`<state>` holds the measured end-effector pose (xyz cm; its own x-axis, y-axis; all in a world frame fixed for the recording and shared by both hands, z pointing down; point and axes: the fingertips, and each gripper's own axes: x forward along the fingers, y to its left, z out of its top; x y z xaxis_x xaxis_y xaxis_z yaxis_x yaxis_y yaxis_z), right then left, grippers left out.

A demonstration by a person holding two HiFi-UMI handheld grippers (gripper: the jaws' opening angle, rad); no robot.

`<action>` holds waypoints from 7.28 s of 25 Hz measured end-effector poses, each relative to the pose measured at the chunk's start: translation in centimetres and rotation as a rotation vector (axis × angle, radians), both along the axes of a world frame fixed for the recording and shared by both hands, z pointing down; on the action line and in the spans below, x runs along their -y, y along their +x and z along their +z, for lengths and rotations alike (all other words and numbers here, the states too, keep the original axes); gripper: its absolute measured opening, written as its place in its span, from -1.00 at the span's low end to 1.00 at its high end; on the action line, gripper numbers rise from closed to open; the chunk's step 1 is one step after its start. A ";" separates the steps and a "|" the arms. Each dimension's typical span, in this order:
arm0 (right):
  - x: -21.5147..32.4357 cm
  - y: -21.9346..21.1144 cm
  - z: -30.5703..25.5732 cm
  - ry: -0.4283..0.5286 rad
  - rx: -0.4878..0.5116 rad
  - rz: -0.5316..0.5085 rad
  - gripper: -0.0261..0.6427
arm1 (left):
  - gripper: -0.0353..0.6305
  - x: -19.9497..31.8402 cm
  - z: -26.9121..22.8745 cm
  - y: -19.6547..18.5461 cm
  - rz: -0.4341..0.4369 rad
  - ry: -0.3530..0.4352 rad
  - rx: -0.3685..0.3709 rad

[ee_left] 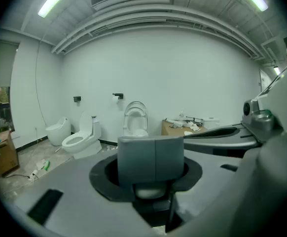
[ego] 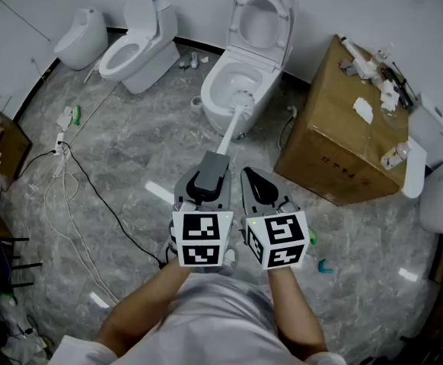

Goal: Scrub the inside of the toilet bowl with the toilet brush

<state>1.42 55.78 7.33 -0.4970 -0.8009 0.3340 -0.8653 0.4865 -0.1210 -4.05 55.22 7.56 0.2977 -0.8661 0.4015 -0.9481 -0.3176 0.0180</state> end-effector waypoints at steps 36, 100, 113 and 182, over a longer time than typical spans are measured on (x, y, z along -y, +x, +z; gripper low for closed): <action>23.5 -2.2 6.0 -0.135 -0.032 0.018 -0.93 | -0.42 23.6 6.4 -3.7 -0.020 -0.155 -0.003; 63.4 1.0 39.0 -0.438 -0.067 -0.117 -0.93 | -0.42 64.4 43.1 -1.4 -0.033 -0.515 0.127; 61.9 0.6 40.1 -0.454 -0.100 -0.072 -0.93 | -0.42 61.3 43.0 -4.5 0.012 -0.598 0.185; 58.4 4.6 38.6 -0.484 -0.107 0.080 -0.93 | -0.42 54.0 41.3 3.4 0.485 -0.839 0.258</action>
<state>6.04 -2.58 45.93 -0.3833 -0.5752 0.7226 -0.9173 0.3283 -0.2253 -0.64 1.19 48.87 0.3612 -0.0813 0.9289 -0.7256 -0.6502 0.2252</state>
